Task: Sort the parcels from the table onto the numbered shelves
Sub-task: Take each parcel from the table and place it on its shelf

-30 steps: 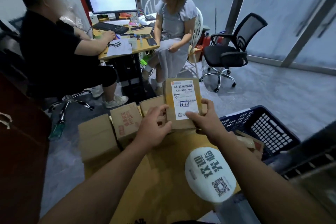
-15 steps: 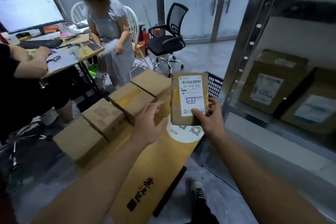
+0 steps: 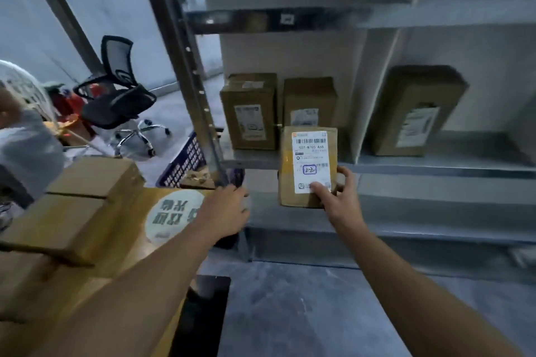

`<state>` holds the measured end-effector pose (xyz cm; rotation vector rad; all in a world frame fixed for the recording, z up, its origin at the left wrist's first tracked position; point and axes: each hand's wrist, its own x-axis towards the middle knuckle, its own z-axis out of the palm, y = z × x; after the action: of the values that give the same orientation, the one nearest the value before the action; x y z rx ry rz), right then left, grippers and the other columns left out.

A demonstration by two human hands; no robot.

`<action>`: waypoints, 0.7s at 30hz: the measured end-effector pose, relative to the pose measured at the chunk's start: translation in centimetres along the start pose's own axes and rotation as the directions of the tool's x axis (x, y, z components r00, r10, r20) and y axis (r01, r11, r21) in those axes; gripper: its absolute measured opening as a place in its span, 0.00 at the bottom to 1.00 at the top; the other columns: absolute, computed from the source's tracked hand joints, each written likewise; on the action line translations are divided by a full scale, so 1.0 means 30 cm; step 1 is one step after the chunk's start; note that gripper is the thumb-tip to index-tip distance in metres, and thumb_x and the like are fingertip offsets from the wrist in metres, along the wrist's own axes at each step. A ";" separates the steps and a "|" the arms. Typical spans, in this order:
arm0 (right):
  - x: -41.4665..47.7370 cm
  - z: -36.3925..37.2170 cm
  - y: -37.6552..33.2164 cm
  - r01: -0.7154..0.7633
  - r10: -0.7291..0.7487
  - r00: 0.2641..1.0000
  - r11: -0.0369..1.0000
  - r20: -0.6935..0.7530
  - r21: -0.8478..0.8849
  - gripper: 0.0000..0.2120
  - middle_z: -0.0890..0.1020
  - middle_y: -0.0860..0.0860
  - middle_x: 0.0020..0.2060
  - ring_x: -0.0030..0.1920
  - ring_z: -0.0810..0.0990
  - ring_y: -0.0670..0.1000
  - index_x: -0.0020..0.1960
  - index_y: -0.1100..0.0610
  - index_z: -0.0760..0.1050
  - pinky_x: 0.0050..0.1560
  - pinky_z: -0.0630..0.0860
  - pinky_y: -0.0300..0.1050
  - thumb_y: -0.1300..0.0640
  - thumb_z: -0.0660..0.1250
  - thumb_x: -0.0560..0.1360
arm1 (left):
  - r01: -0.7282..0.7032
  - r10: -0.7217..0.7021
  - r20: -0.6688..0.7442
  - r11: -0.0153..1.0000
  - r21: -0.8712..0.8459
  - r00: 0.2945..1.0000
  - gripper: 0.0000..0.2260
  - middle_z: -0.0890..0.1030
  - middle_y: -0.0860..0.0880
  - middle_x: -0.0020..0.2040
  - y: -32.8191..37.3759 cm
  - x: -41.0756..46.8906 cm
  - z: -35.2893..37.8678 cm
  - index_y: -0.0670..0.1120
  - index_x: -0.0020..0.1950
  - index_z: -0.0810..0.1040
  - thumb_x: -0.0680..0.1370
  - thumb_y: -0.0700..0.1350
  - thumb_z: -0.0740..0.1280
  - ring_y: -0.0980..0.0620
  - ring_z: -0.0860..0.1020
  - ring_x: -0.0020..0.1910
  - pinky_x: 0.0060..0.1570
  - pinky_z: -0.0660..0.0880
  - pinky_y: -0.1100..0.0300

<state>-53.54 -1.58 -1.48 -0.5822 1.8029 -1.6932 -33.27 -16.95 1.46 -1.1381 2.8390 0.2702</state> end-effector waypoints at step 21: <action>0.081 -1.293 -0.030 0.068 -0.065 0.902 0.998 -0.427 -0.007 0.28 0.80 0.48 0.57 0.55 0.84 0.51 0.68 0.41 0.62 0.56 0.82 0.57 0.53 0.74 0.75 | -0.355 0.357 0.038 0.934 -0.036 0.934 0.22 0.72 0.49 0.67 1.260 0.413 0.130 0.52 0.72 0.68 0.78 0.53 0.63 0.47 0.70 0.65 0.62 0.71 0.49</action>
<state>-81.77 25.15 -0.33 -0.2811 2.0913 -1.9922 -68.34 2.22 1.16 -0.6012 2.9938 0.3506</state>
